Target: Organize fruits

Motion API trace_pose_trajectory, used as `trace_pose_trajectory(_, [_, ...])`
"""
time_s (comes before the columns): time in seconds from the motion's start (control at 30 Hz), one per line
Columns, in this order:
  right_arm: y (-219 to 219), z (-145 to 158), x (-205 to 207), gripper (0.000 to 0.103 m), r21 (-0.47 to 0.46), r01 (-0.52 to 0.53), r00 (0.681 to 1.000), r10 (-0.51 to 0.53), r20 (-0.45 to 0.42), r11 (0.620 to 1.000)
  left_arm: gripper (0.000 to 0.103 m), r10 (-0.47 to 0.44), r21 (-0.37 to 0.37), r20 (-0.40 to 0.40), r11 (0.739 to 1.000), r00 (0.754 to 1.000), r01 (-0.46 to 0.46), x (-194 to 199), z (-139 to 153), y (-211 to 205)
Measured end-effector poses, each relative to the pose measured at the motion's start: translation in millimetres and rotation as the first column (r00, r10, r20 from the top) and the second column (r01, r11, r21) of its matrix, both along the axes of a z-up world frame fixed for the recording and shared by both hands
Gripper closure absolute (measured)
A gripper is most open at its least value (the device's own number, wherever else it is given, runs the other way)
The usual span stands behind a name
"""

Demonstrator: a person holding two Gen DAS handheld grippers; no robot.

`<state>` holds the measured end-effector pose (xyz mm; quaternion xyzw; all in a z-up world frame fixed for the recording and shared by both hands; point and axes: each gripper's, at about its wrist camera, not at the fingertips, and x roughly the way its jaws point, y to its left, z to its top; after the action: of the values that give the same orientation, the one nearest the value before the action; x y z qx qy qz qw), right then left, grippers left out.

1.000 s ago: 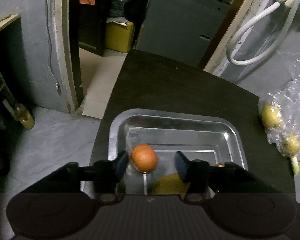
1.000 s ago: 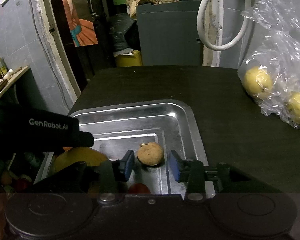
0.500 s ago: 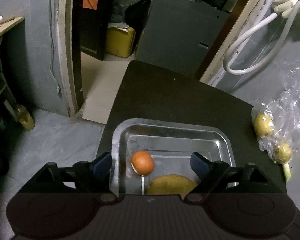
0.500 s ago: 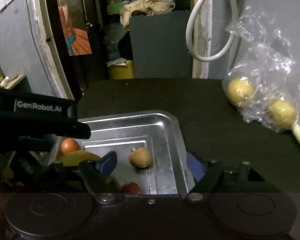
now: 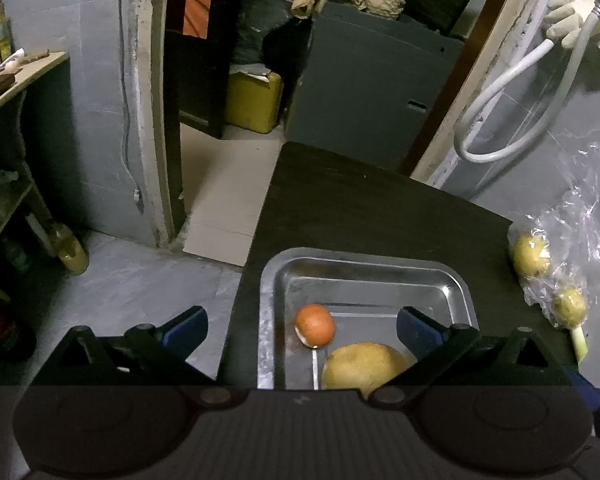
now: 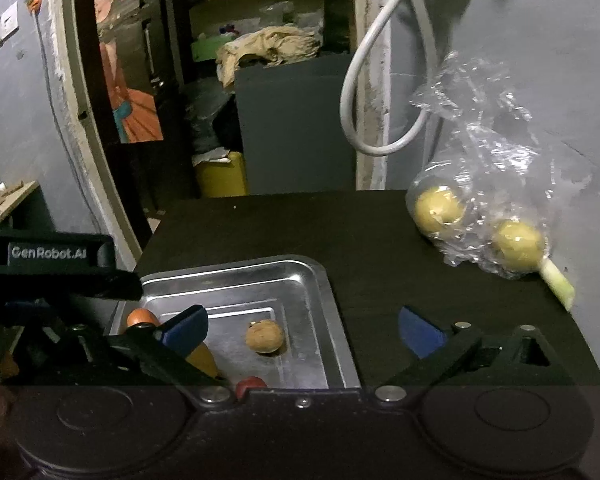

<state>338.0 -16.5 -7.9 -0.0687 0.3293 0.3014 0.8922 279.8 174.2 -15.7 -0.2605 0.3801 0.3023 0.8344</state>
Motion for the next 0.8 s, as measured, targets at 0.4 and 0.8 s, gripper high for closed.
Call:
trace_pose_trajectory(0.4, [-21.1, 25.3, -21.1, 0.001, 0.049, 0.073, 0.996, -0.075, 0.037, 0.996, 0.001, -0.035, 0.070, 0.016, 0.997, 0.999, 0.034, -19.9, 18.4, -10.5])
trace_pose_trajectory(0.8, [-40.5, 47.8, -45.5, 0.001, 0.113, 0.164, 0.981, -0.174, 0.088, 0.980, 0.001, -0.082, 0.114, 0.052, 0.991, 0.995, 0.075, -37.1, 37.9, -17.8])
